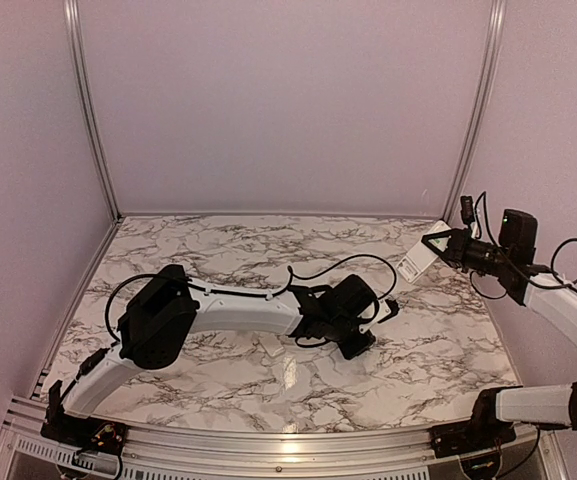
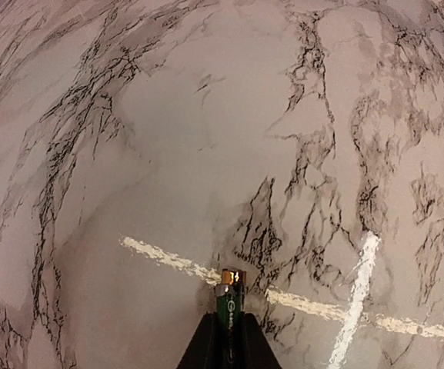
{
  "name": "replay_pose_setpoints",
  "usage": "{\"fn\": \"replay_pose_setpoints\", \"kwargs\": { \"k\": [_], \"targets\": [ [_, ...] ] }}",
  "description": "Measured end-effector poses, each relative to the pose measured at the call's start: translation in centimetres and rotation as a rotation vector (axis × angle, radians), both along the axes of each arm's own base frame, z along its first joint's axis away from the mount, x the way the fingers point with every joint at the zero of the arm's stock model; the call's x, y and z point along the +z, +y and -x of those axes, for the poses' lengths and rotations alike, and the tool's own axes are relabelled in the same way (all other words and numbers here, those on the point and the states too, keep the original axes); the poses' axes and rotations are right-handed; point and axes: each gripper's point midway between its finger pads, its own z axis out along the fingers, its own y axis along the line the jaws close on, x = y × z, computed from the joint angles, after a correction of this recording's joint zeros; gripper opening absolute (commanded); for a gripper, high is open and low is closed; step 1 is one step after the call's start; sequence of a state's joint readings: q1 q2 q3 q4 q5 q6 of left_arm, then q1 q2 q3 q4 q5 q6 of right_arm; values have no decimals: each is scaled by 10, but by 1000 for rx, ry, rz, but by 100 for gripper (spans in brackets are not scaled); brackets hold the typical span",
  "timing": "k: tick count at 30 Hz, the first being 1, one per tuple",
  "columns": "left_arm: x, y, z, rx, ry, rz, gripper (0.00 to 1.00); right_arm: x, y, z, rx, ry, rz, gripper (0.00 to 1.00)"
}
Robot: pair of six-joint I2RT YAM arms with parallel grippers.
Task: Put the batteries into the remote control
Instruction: Move the battery to the center of the board.
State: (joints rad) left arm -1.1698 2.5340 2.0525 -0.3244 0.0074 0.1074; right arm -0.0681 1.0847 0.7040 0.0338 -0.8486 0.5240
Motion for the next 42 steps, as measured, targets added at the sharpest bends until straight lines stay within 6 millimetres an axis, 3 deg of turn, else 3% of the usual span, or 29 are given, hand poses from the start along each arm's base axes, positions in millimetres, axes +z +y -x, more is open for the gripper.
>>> {"fn": "replay_pose_setpoints", "kwargs": {
  "k": [16, 22, 35, 42],
  "targets": [
    [-4, 35, 10, -10, -15, -83, 14, -3, -1, -2, -4, 9, 3, 0],
    [-5, 36, 10, -15, -10, -100, 14, -5, -1, -3, -5, 15, 2, 0],
    [-7, 37, 11, -24, -15, -104, 0, -5, -1, -3, -4, 15, 2, 0],
    [-8, 68, 23, -13, 8, -146, 0, -7, 0, -4, -2, 18, 0, 0]
  ]
}}
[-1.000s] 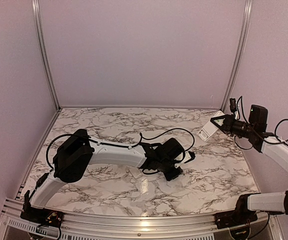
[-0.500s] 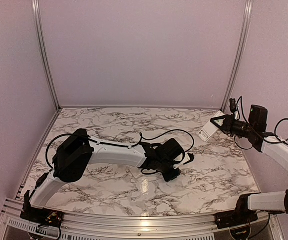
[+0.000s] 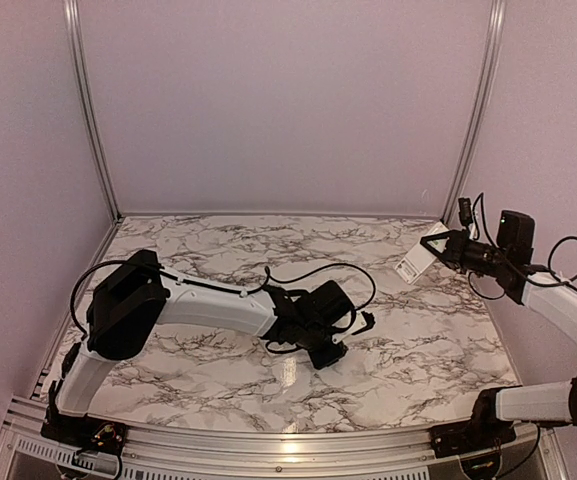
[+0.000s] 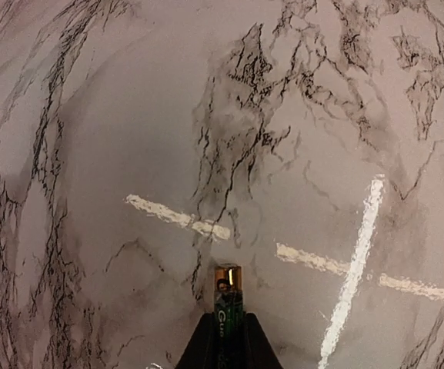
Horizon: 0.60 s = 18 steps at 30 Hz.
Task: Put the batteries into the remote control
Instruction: Move the battery to the center of the board.
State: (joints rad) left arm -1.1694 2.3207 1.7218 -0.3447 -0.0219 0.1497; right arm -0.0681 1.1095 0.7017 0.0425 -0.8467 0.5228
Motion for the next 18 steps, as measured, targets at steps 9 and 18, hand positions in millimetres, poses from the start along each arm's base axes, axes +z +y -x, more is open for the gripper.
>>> {"fn": "replay_pose_setpoints", "kwargs": {
  "k": [9, 18],
  "targets": [
    [-4, 73, 23, 49, 53, -87, 0, -11, 3, 4, 19, 15, -17, 0],
    [-5, 106, 34, 102, 86, -93, 15, -23, 6, 10, 34, 42, -35, 0]
  ]
}}
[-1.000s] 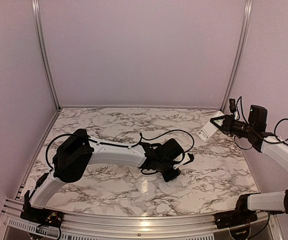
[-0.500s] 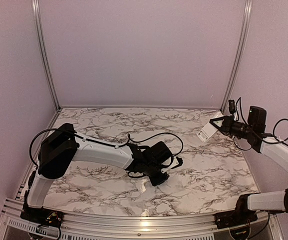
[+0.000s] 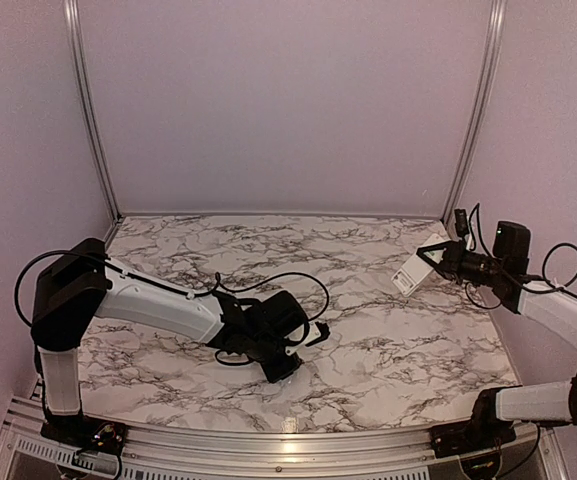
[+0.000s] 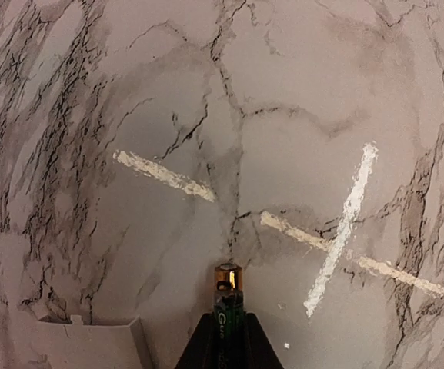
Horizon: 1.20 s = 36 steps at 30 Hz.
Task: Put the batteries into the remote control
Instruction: Move the battery to the center of the board.
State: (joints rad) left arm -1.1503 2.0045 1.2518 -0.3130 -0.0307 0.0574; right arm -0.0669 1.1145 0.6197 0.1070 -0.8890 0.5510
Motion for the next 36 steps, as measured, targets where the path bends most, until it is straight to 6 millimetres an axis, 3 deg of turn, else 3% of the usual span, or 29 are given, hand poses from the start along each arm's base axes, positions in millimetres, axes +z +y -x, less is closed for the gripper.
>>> {"fn": "replay_pose_setpoints", "kwargs": {
  "k": [3, 22, 30, 36],
  "targets": [
    [-1, 2, -2, 16, 12, 4, 23, 2, 0, 0, 2, -11, 0, 0],
    [-1, 20, -14, 92, 27, 0, 48, 2, 1, 0, 4, -13, -1, 0],
    [-1, 32, -14, 104, 32, -22, 49, 2, 1, 0, 4, -13, -1, 0],
    [-1, 41, -18, 120, 40, -42, 43, 3, 1, 0, 5, -14, -1, 0]
  ]
}}
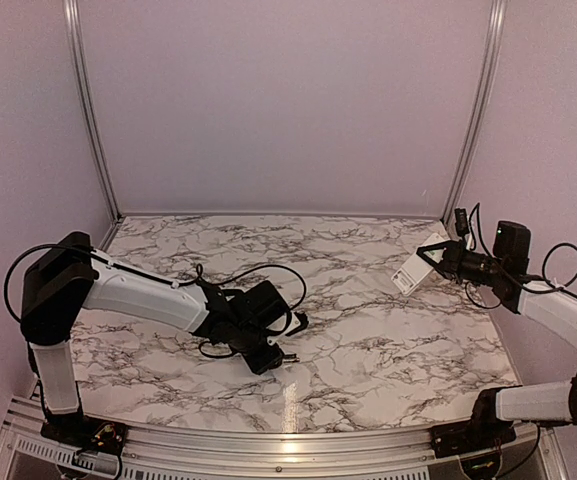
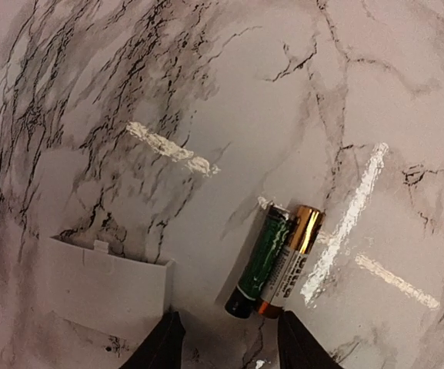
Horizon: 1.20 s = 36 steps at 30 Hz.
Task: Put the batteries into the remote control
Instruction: Move the battery to the center of the board, then pick up the battery from the center of the board.
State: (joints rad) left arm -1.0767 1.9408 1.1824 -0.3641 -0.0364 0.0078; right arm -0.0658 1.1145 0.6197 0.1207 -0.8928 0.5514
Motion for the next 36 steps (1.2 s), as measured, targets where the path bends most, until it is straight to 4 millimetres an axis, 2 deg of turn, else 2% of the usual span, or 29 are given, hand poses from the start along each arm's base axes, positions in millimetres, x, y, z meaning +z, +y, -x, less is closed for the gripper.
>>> {"fn": "replay_pose_setpoints", "kwargs": {
  "k": [13, 16, 20, 26, 30, 36],
  "targets": [
    [1, 14, -15, 47, -14, -28, 42, 0, 0, 0, 1, 0, 1, 0],
    [2, 17, -15, 47, -13, -33, 39, 0, 0, 0, 1, -1, 1, 0],
    [4, 26, -7, 11, -21, -57, 33, 0, 0, 0, 1, -1, 1, 0],
    [5, 33, 17, -98, -43, -90, 27, 0, 1, 1, 7, -2, -1, 0],
    [7, 28, 26, -180, -63, -92, 25, 2, 2, 1, 15, -8, -4, 0],
    [12, 15, 29, -284, -98, -57, 24, 3, 3, 2, 22, -17, -7, 0]
  ]
}}
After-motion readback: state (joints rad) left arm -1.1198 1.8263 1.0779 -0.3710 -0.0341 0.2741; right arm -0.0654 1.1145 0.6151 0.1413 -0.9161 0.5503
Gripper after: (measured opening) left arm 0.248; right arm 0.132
